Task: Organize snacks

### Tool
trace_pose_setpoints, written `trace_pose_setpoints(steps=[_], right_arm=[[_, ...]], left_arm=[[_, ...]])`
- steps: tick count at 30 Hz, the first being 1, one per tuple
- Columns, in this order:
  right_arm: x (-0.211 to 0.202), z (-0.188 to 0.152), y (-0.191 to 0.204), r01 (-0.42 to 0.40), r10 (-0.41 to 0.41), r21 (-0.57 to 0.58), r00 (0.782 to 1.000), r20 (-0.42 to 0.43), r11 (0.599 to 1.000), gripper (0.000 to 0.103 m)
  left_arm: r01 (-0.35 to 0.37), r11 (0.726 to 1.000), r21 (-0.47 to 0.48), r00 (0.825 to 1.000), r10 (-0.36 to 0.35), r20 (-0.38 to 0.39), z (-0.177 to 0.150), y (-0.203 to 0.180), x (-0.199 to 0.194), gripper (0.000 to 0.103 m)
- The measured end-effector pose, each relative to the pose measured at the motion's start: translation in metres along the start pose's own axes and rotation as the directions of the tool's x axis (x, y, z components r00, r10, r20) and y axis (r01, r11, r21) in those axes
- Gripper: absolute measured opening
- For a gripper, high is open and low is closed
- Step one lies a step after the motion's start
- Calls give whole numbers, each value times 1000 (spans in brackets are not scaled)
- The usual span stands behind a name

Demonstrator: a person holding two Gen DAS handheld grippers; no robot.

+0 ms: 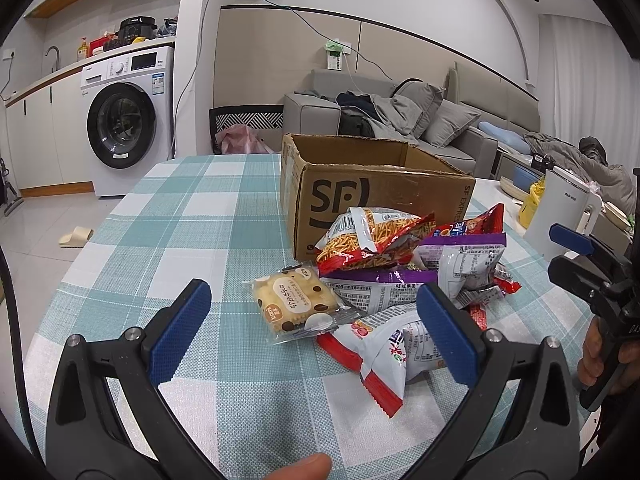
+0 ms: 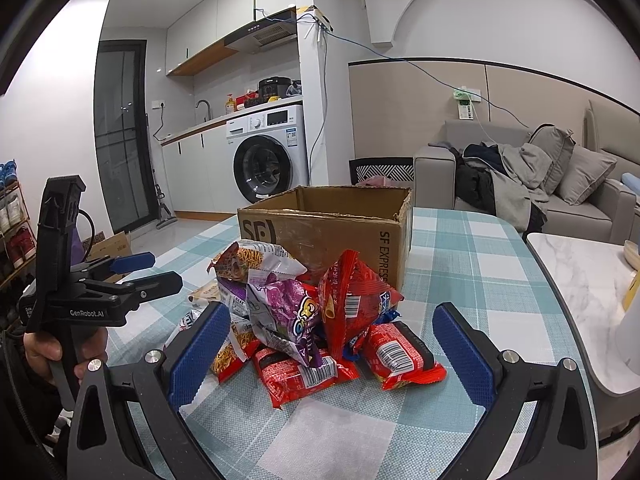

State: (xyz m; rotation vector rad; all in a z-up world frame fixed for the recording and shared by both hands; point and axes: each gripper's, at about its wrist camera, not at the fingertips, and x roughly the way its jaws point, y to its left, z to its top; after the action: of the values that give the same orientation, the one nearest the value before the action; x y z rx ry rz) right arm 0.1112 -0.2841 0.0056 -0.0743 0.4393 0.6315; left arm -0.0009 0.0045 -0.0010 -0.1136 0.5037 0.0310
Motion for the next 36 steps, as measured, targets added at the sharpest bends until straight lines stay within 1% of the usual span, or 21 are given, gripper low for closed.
trace_pose_setpoints(steps=[26, 30, 32, 36], right_arm=[[1, 0, -2, 5, -5, 9, 1000, -9, 1000, 103], [4, 0, -3, 20, -20, 13, 1000, -19, 1000, 103], [2, 0, -4, 20, -20, 15, 1000, -12, 1000, 103], [4, 0, -7, 38, -37, 33, 999, -19, 999, 103]], left_arm=[[0, 1000, 1, 1000, 0, -2, 0, 0, 1, 102], [-17, 1000, 0, 1000, 17, -1, -1, 2, 2, 102], [-22, 1000, 0, 1000, 22, -3, -2, 2, 3, 102], [-22, 1000, 2, 1000, 22, -5, -2, 2, 2, 102]])
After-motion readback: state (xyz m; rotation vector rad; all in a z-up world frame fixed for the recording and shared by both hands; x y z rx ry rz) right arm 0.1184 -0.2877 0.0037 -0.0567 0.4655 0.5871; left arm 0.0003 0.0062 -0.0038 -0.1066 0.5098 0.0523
